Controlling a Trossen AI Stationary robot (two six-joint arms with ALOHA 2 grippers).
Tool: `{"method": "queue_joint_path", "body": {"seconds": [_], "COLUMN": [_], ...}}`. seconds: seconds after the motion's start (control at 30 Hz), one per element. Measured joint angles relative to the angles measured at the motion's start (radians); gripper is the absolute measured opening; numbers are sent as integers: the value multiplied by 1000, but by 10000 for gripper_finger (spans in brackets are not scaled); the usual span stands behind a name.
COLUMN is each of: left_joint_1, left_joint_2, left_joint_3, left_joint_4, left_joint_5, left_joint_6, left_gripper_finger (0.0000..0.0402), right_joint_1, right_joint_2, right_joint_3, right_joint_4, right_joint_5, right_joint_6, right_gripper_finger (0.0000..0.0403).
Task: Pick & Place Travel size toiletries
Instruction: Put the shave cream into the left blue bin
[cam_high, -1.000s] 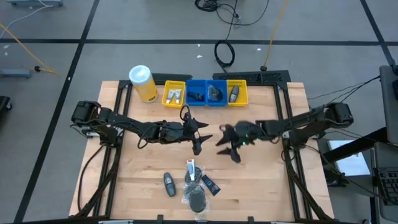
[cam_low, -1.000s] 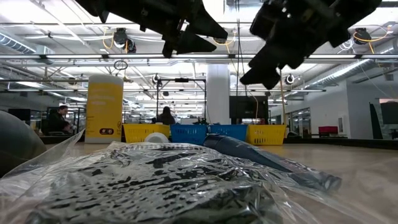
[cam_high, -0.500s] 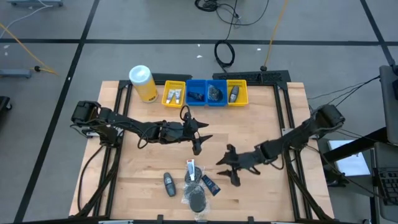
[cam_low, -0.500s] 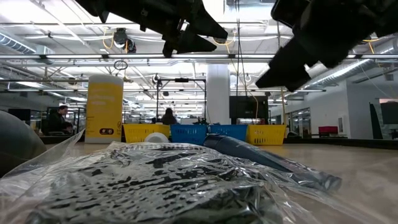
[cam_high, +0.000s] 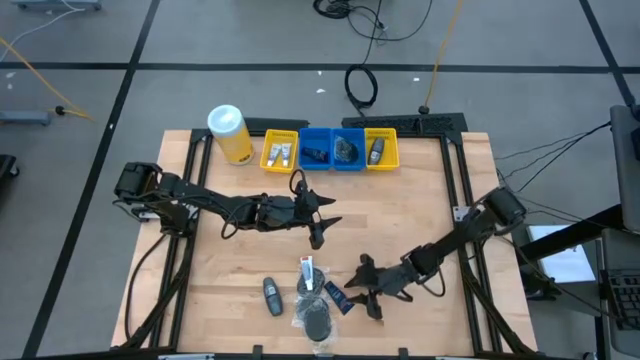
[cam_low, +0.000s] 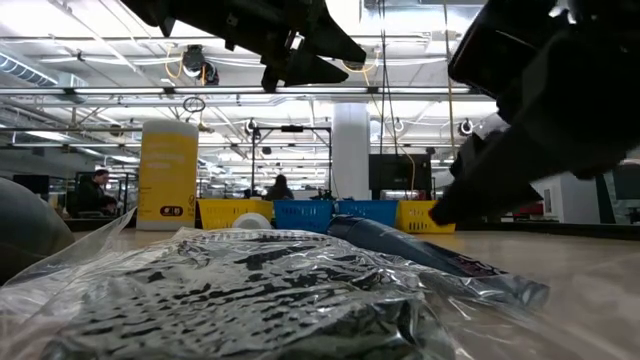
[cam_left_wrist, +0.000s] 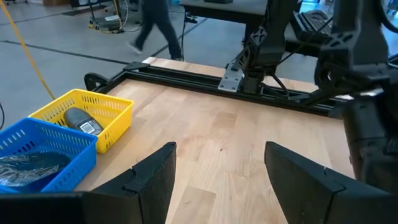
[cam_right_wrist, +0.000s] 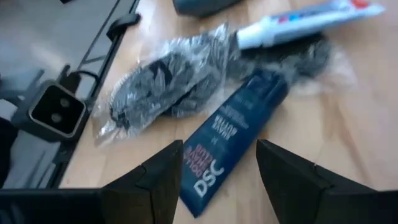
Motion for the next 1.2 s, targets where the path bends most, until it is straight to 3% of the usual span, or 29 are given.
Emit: {"method": "queue_joint_path", "body": {"seconds": [0.37,0.7,0.8,0.97,1.2], "left_joint_1": [0,0,1,-8,-47], "left_joint_2": [0,0,0,0,0], "left_joint_3": [0,0,0,0,0], "left_joint_4": [0,-1,-15,-93,-191], "left_joint_5": [0,3,86,331,351], "left_joint_6": [0,-15,-29,-15,-14], "left_gripper_finger": [243,244,244,243,243], "right_joint_1": [56,63,63,61,56], "right_joint_2": [125,145,145,146,147], "right_joint_3": [70,81,81,81,81], "right_joint_4": [-4,-36,-40,-44,-76], "right_joint_5": [46,93,98,113,140], "right_joint_6": [79,78,70,77,79], "right_gripper_finger": [196,196,196,196,196]}}
